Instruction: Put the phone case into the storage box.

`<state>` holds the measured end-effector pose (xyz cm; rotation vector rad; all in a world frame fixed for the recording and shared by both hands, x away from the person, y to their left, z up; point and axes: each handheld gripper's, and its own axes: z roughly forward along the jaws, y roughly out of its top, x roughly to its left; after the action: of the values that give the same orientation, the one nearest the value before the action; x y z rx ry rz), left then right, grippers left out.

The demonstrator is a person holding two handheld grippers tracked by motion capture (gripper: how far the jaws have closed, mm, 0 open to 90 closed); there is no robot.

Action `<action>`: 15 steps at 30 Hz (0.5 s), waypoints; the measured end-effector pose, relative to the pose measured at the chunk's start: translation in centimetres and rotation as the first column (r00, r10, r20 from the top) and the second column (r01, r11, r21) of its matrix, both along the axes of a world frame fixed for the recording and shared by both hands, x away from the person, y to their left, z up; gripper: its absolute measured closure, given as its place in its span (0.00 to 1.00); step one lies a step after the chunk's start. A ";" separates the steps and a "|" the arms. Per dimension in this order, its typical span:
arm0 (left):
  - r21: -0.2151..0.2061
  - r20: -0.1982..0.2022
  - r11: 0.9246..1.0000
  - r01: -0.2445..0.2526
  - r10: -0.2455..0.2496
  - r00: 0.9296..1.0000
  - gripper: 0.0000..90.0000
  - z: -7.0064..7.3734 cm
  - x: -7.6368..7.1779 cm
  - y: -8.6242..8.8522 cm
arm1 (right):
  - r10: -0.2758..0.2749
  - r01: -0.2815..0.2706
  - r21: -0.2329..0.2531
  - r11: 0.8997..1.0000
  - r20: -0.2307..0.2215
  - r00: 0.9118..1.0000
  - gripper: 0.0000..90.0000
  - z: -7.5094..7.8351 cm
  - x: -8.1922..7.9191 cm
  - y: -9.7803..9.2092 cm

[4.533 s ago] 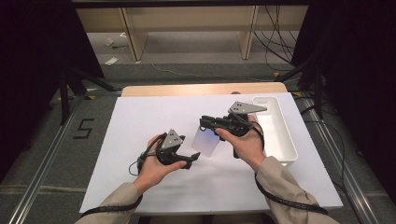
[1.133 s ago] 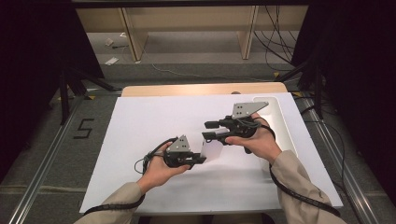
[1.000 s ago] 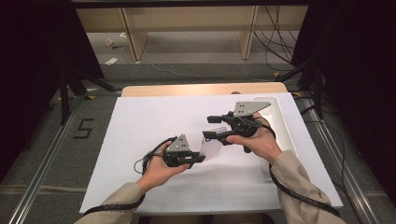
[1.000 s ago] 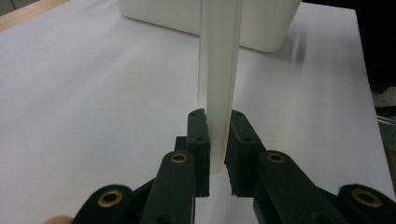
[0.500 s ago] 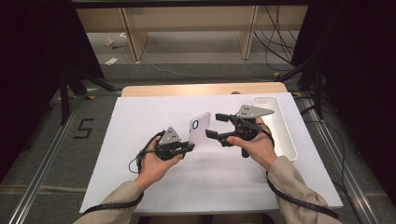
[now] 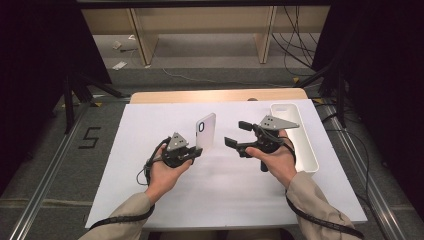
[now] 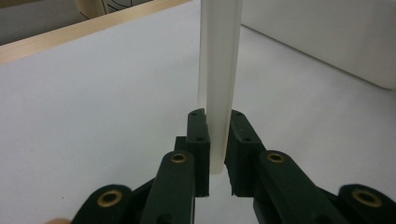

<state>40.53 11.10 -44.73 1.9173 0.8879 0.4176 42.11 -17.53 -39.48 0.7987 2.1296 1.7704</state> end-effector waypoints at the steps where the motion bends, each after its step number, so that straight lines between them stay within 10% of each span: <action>1: 0.001 0.002 1.000 -0.002 0.002 1.000 0.90 0.0 0.0 0.0 | 0.000 0.000 0.000 1.000 0.000 1.000 0.17 0.0 0.0 0.0; 15: 0.013 -0.001 0.999 0.037 -0.037 0.999 0.90 0.1 -0.5 -2.1 | -0.061 0.061 0.001 0.998 0.015 0.998 0.07 -0.2 -0.4 1.1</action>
<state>40.00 8.97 -44.67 1.9429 0.8511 0.4016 41.75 -16.47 -39.64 0.8384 2.0734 1.7407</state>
